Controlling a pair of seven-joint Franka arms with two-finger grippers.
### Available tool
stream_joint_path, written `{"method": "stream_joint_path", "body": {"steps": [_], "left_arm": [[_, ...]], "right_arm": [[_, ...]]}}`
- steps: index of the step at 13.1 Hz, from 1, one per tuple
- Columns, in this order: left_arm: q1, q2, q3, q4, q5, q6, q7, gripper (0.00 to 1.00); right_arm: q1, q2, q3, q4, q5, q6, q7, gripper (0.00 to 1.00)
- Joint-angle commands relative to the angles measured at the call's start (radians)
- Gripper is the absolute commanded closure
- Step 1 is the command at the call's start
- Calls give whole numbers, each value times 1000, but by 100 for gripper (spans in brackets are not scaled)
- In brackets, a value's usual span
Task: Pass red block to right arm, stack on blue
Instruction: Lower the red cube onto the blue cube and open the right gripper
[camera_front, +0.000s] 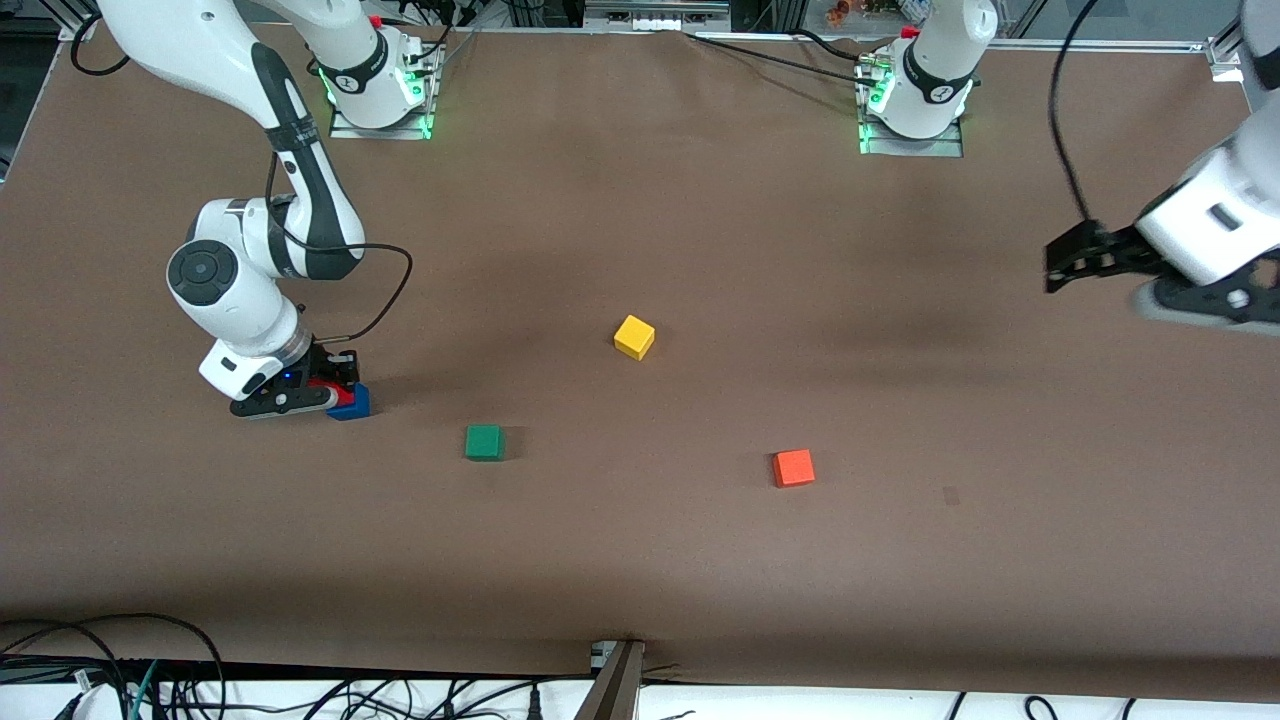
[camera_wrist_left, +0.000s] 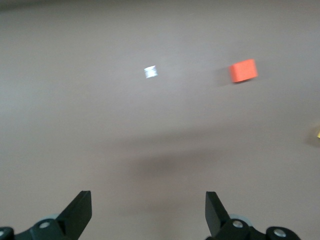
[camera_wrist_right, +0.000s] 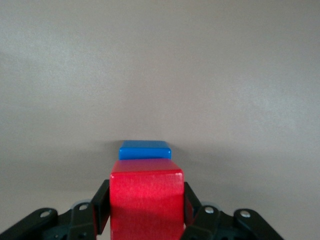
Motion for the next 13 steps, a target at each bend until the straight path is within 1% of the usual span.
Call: {"method": "stream_joint_path", "body": {"steps": [1,2,4,5,6,7,8,9,10,11,12,13], "left_arm": [[-66,-122,141,-177,-25,54,-12,0],[-70,-125,155,-197,-55,75,-4,0],[-68,-125,155,-214,-60,99,-3,0],[-68,-146,155,-232,-66,114,-4,0],[-70,-195,155,-307,-63,164,0,0],[-70,-216,155,-340,-63,186,2,0],[-70,-211,149,-335,-63,181,1,0],[-74,-207,140,-319,-51,174,-1,0],[-74,-188,120,-285,-42,122,-3,0],[-74,-171,111,-247,-30,67,-1,0],[-77,-164,102,-233,-27,30,-3,0],[-74,-162,94,-228,-25,30,-1,0]], "right_arm": [[8,-34,-9,-44,-17,20,-10,94],[8,-32,-9,-46,-17,25,-10,93],[8,-29,-9,-50,-17,39,-10,93],[8,-26,-9,-50,-17,43,-10,92],[8,-26,-9,-50,-17,43,-10,92],[8,-26,-9,-50,-17,43,-10,87],[8,-24,-9,-49,-17,43,-10,56],[8,-26,-9,-47,-16,42,-8,18],[8,-26,-9,-43,-16,40,-8,0],[8,-29,-9,-40,-16,37,-8,0],[8,-35,-9,-37,-16,31,-10,0],[8,-38,-11,-35,-16,31,-10,0]]}}
